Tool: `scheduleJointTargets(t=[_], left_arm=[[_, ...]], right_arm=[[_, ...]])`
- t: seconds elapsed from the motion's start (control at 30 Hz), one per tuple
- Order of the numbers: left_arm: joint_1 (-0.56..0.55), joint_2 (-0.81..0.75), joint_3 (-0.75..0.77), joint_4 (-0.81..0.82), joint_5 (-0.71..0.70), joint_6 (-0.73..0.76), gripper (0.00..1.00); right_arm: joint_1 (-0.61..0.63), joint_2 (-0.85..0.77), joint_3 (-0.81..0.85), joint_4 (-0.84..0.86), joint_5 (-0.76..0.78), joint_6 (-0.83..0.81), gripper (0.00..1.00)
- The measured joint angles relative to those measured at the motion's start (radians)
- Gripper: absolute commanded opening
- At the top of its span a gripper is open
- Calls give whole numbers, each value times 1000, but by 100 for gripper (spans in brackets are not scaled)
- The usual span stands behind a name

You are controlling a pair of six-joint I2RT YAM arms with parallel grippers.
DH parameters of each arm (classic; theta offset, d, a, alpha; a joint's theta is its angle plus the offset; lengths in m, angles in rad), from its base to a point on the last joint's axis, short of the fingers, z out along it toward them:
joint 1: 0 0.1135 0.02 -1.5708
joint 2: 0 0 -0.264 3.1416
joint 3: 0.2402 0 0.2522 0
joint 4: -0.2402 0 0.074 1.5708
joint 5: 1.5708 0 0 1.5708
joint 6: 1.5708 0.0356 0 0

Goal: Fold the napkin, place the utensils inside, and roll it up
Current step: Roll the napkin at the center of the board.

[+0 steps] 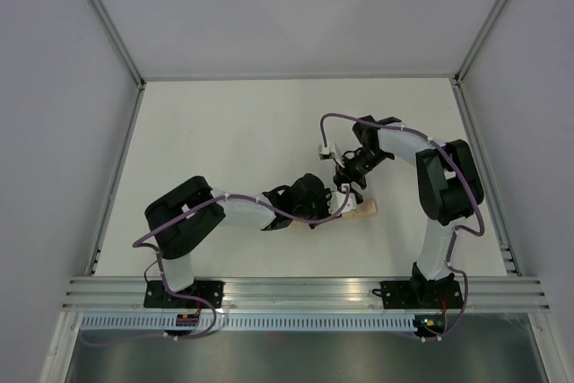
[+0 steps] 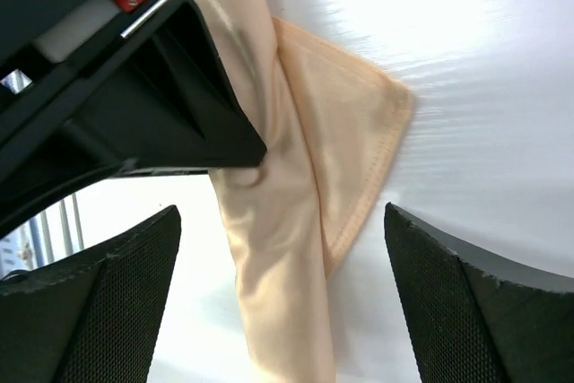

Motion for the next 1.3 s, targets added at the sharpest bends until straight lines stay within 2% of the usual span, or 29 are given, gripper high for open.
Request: scheduleJointTargets(t=[0.17,0.33,0.57,0.8,0.93,1.07,1.3], left_arm=[[55,5,14,-22,89,-58,3],[102,19,47,-73,189,-108,3],[178,51,97,-140,322,-184,2],[241,127,188,-230,488,-231,2],[274,194,269,-301,597,-254,2],[294,241,322,-351,676,-265,2],[312,304,391,-439,782,-271,2]], right_arm=[[-23,-93,-8,46,7,36,98],[-94,-229,-81,179,5,116,97],[-137,-563,-365,422,43,226,95],[-127,-756,-565,565,77,220,93],[-62,-833,-672,660,140,205,91],[83,-874,-793,782,251,193,90],[261,-859,-910,956,426,156,85]])
